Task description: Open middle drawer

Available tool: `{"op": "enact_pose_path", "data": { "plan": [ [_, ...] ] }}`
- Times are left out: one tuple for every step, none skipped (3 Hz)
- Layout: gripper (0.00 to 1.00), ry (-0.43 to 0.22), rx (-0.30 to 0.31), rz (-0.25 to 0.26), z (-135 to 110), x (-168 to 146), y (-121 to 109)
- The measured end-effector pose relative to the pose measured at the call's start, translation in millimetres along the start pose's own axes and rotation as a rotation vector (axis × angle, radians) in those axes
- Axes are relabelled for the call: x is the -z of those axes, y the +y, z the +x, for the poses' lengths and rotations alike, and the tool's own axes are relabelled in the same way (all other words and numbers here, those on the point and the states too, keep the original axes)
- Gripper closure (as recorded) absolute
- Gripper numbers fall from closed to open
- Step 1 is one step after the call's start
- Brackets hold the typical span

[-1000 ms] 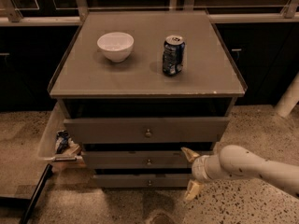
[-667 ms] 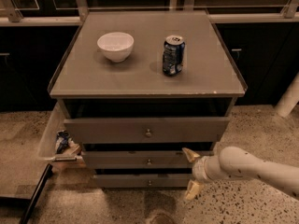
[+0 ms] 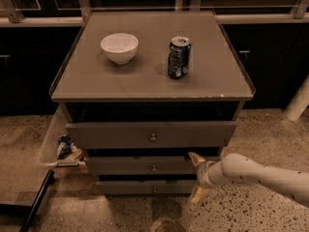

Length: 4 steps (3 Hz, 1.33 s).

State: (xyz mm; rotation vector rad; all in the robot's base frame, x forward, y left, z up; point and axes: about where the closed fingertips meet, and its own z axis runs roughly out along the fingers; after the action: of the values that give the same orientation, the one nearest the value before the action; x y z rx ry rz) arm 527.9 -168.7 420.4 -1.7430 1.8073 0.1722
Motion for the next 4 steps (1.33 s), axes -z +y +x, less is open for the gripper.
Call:
{"op": "enact_pose_path", "data": {
  "plan": [
    [0.00, 0.014, 0.042, 0.038, 2, -10, -11],
    [0.00, -0.003, 0.087, 0.068, 5, -22, -21],
    [0.00, -0.003, 0.087, 0.068, 5, -22, -21],
    [0.00, -0.016, 0.078, 0.065, 6, -28, -26]
  ]
}}
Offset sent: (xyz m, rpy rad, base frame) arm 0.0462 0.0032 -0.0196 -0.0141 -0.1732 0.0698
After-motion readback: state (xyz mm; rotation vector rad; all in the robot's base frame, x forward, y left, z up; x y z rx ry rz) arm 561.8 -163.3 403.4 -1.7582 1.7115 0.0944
